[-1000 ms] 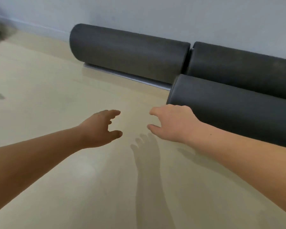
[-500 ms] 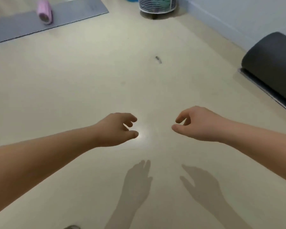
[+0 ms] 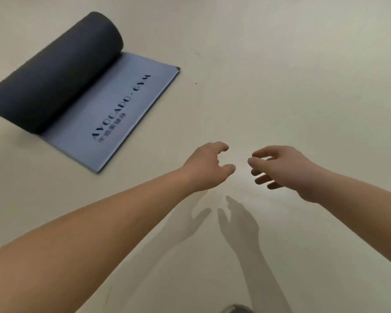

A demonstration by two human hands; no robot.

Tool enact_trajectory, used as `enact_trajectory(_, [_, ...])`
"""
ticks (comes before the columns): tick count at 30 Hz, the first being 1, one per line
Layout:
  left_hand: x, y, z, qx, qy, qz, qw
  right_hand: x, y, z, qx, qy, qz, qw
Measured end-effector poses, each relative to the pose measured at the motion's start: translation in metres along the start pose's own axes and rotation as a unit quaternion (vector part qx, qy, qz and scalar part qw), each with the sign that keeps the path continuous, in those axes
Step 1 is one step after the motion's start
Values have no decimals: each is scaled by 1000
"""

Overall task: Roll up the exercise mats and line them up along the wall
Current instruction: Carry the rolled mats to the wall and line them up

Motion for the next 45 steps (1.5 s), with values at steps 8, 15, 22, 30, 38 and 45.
enact_trajectory(8, [168, -38, -221, -156, 163, -139, 964, 126, 17, 141, 107, -30, -50, 993])
enact_trajectory(15, [284, -55, -191, -85, 177, -248, 949, 185, 14, 207, 152, -53, -82, 984])
enact_trajectory(22, [336, -47, -103, 72, 191, -304, 931, 196, 42, 194, 132, -54, -63, 988])
enact_trajectory(30, [346, -33, -88, 18, 150, -314, 937, 275, 63, 192, 120, -210, -12, 970])
enact_trajectory(38, [332, -45, -103, 34, 50, -320, 945, 368, 26, 145, 90, -391, -103, 910])
enact_trajectory(45, [315, -50, -227, -54, 5, -313, 948, 477, 47, 196, 122, -460, -223, 851])
Point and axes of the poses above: each hand's wrist, its own y-axis towards the middle knuckle, its own z-axis out of the palm, x = y × z, the point moved 7 cm from there along y, towards the middle knuckle, and after that the axes turned 11 degrees about z, right-handed, at the moved point
